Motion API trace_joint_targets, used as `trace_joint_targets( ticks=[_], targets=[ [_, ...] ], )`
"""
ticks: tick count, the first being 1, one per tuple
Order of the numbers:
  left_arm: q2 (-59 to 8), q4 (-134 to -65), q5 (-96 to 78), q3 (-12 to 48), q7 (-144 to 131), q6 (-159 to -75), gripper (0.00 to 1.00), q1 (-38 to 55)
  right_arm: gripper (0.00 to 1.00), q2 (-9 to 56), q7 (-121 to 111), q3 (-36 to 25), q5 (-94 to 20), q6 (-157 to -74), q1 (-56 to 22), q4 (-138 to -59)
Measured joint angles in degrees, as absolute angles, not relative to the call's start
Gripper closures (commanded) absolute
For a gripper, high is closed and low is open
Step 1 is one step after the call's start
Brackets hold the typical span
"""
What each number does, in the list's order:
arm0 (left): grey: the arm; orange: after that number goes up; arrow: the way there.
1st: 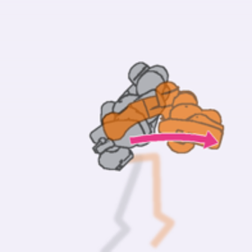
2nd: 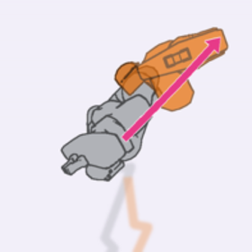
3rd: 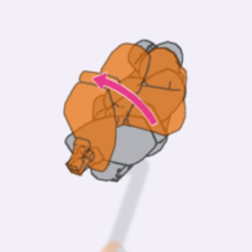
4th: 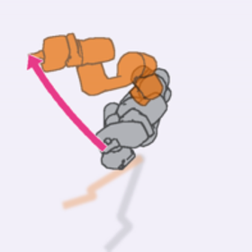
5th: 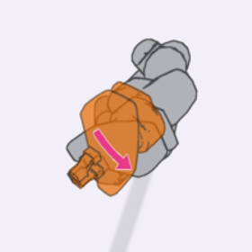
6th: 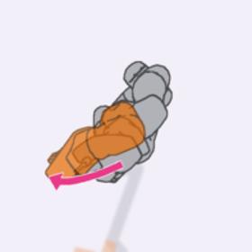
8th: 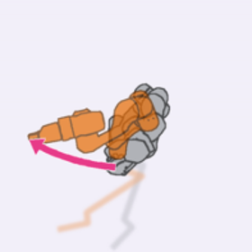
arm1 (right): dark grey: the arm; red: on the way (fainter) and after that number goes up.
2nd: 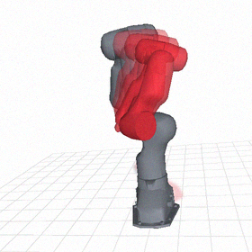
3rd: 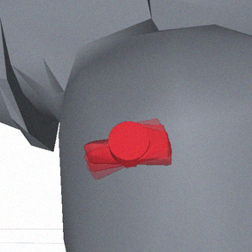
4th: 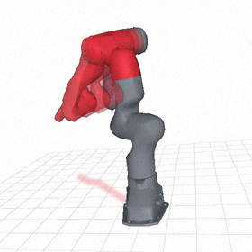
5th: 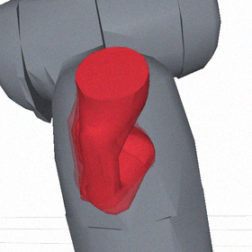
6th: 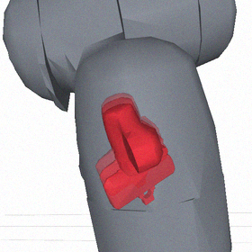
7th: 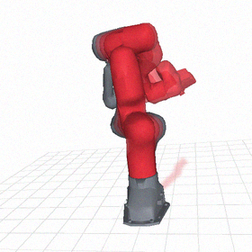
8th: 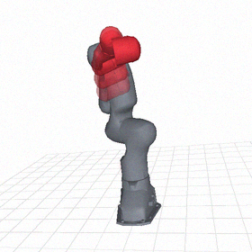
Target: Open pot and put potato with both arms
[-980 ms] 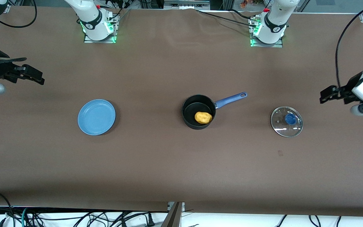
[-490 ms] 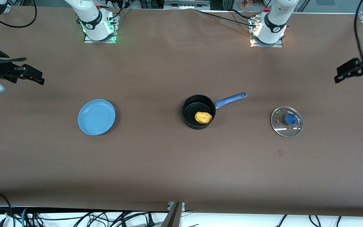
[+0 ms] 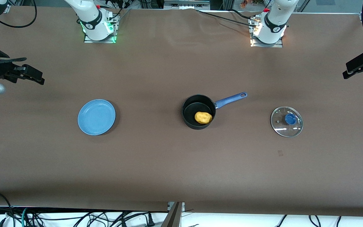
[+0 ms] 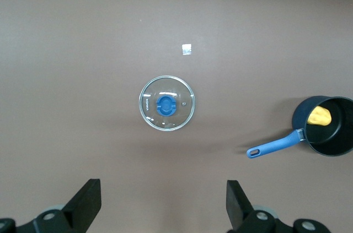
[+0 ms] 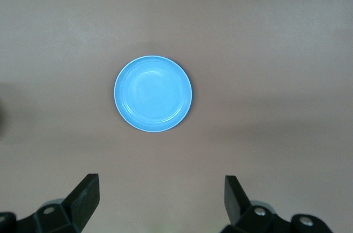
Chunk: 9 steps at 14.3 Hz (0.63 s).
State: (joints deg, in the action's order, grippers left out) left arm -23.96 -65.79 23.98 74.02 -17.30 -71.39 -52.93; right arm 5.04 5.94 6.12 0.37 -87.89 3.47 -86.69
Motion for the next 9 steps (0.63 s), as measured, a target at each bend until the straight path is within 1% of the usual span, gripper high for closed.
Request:
trace_joint_targets(
  ticks=[1, 2, 4, 5, 7, 9],
  targets=[
    [-23.92, -64.25, 23.98, 71.44, -17.60, -70.33, 0.00, -50.47, 0.00, 5.04, 5.94, 6.12, 0.37, -87.89, 3.47, -86.69],
    [-23.75, -61.34, 23.97, 66.93, -17.71, -68.00, 0.00, -45.77, 0.00, 5.04, 5.94, 6.13, 0.37, -87.89, 3.47, -86.68],
    [-22.83, -55.11, 23.94, 54.06, -17.73, -63.99, 0.00, -32.72, 0.00, 5.05, 5.95, 6.13, 0.37, -87.89, 3.47, -86.67],
    [-22.09, -53.25, 23.94, 48.39, -17.75, -63.10, 0.00, -26.51, 0.00, 5.05, 5.95, 6.13, 0.37, -87.89, 3.47, -86.66],
    [-20.44, -51.72, 23.42, 39.09, -18.15, -62.20, 0.00, -16.44, 0.00, 5.05, 5.95, 6.13, 0.36, -87.89, 3.47, -86.66],
    [-18.31, -51.52, 16.40, 26.48, -18.79, -61.92, 0.00, -7.88, 0.00, 5.05, 5.95, 6.13, 0.36, -87.89, 3.47, -86.66]
  ],
)
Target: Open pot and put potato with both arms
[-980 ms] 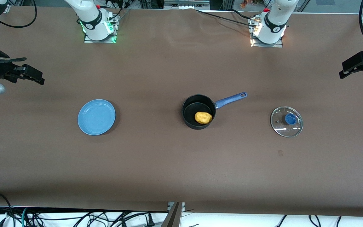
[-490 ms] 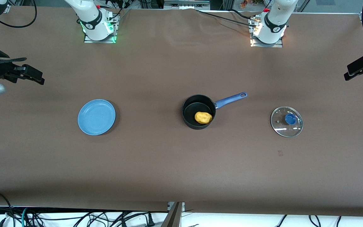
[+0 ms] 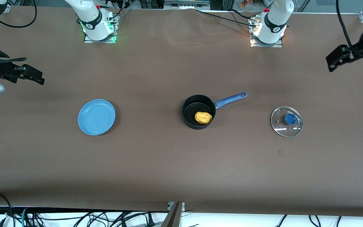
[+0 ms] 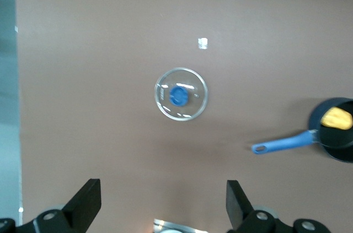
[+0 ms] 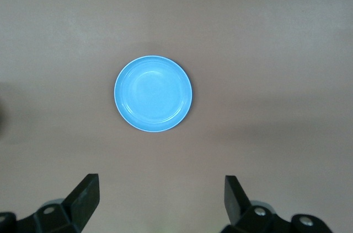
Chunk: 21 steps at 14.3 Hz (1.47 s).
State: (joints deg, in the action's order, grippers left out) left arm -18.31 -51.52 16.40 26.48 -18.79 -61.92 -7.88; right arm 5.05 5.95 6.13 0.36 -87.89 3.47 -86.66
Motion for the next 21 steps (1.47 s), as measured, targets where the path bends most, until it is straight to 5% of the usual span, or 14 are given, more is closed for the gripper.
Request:
trace_joint_targets(
  ticks=[3, 5, 16, 21],
  targets=[
    [-16.77, -51.66, -0.16, 6.64, -16.50, -62.67, 0.00, -1.58, 0.00, 5.05, 5.95, 6.13, 0.36, -87.89, 3.47, -86.66],
    [-15.90, -55.47, -3.16, -0.35, -13.38, -67.84, 0.00, 0.99, 0.00, 5.05, 5.95, 6.13, 0.36, -87.89, 3.47, -86.65],
    [-6.66, -84.09, -3.27, -1.30, -13.05, -90.07, 0.00, 4.92, 0.00, 5.05, 5.95, 6.13, 0.36, -87.92, 3.47, -86.64],
    [-3.84, -86.99, -3.27, -0.47, -13.05, -91.34, 0.00, 5.06, 0.00, 5.05, 5.95, 6.13, 0.36, -87.92, 3.47, -86.63]
  ],
)
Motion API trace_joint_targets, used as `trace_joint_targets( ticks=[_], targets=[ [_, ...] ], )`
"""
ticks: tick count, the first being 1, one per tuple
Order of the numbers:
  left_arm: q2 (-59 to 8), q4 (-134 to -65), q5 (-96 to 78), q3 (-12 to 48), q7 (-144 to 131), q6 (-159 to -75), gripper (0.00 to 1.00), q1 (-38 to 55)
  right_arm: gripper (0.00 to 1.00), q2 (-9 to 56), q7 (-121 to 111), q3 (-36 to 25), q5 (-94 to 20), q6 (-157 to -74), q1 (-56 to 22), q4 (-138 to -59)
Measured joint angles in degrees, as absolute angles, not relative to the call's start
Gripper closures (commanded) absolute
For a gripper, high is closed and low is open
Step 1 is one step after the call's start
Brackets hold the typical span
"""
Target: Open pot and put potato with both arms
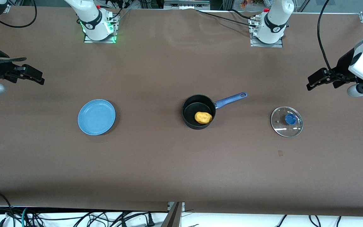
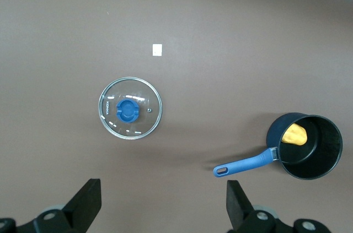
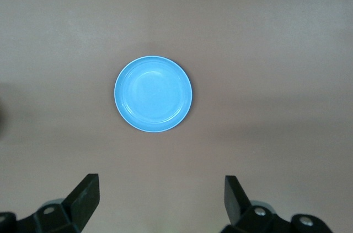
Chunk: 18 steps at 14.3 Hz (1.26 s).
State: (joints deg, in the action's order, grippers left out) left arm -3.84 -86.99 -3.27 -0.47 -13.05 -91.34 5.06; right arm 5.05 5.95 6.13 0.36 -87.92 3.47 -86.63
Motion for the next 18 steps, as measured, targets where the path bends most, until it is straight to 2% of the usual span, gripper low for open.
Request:
trace_joint_targets(
  ticks=[8, 18],
  targets=[
    [-3.03, -86.97, -3.27, 0.01, -13.05, -92.30, 0.00, 5.01, 0.00, 5.05, 5.94, 6.13, 0.36, -87.92, 3.47, -86.64],
    [-1.84, -82.85, -3.27, -0.21, -13.05, -88.10, 0.00, 4.86, 0.00, 5.05, 5.94, 6.15, 0.36, -87.92, 3.46, -86.63]
  ],
)
